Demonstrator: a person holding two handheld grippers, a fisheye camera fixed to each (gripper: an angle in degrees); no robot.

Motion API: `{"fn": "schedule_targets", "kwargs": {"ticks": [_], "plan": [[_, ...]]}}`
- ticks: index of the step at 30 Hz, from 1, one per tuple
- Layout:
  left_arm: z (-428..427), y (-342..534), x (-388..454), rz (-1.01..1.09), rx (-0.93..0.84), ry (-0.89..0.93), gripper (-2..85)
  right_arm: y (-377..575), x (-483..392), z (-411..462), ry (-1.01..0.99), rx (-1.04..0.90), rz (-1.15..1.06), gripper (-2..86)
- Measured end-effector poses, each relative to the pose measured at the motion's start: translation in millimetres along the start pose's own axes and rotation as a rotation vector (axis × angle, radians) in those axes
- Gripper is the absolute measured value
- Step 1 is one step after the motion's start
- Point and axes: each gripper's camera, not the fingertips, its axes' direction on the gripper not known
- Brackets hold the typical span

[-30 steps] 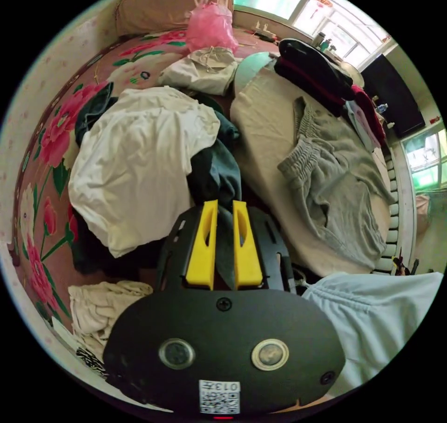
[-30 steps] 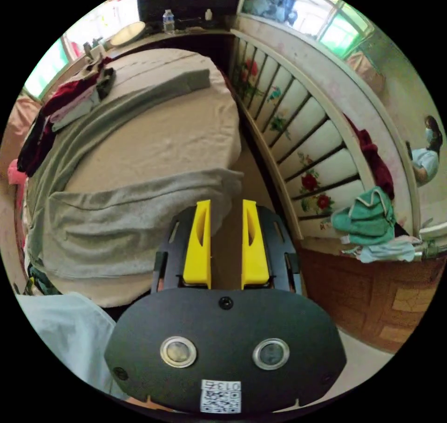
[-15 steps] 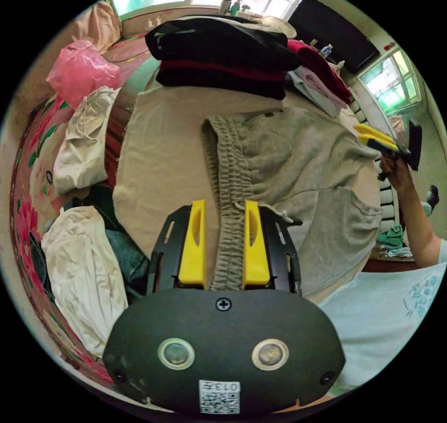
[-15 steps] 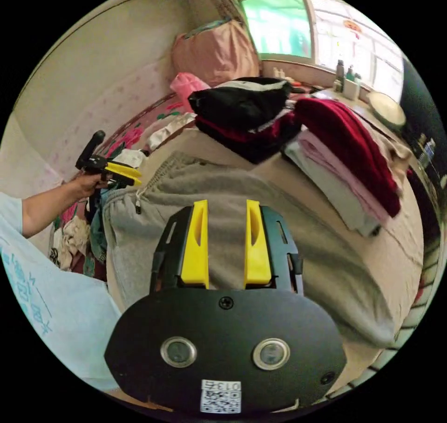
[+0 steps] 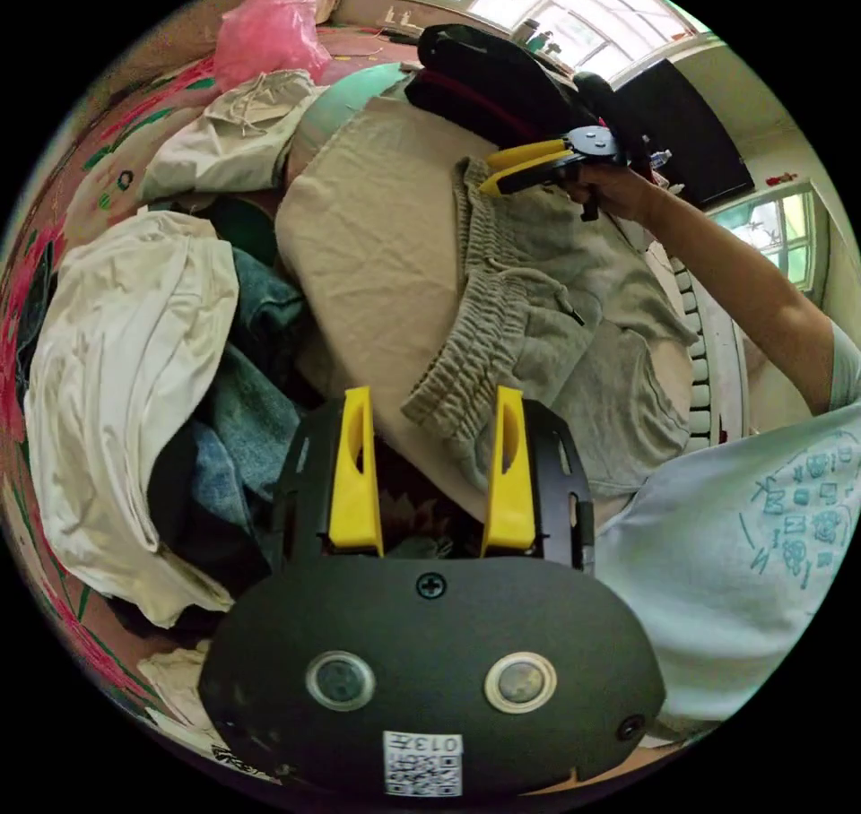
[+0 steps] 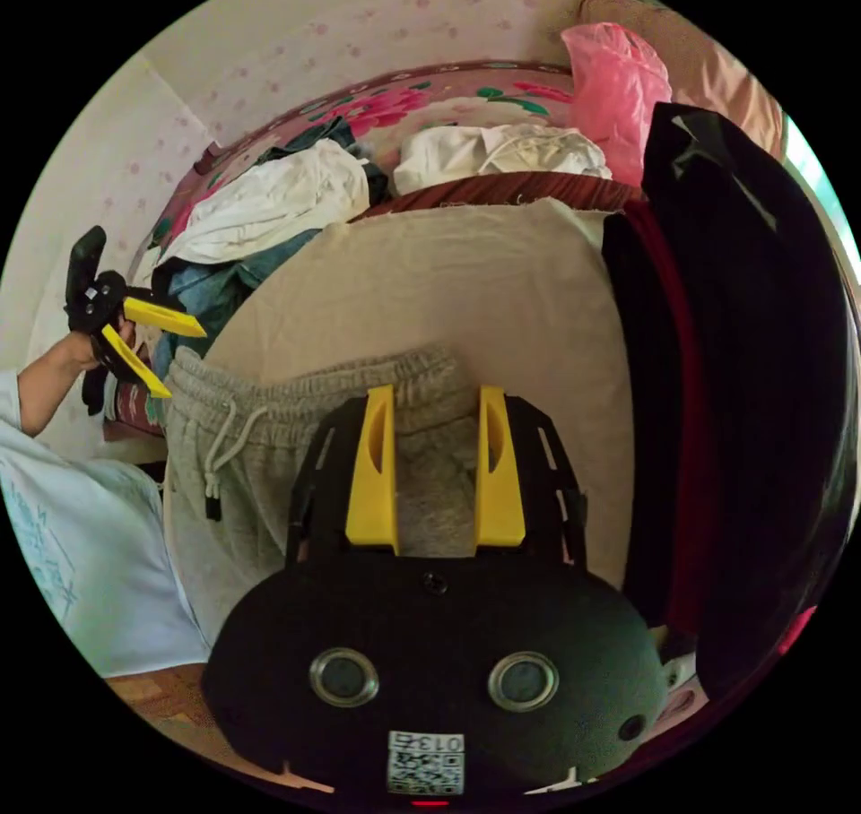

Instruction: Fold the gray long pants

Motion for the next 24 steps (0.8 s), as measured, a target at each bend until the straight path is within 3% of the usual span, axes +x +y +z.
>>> {"fn": "schedule_targets", "kwargs": {"ticks": [7,12,18,24], "plan": [[23,-3,2,0.068,-0.032,0.034,5.0,-2,-51,-14,0.163,-0.009,-0.020,4.7],[-31,17,-2,0.092,0.209,0.190,2.2,7,-112,-72,0.439,0.167,-0.093,4.3],[-69,23,10,0.175,0.323,0.099,1.9,-21,-150,-129,0.587,0.283,-0.219,4.4],[-60,16,-15,0.116,0.349,-0.027,3.2,-63,-130,-126,0.529,0.301,-0.193,6.1]]}}
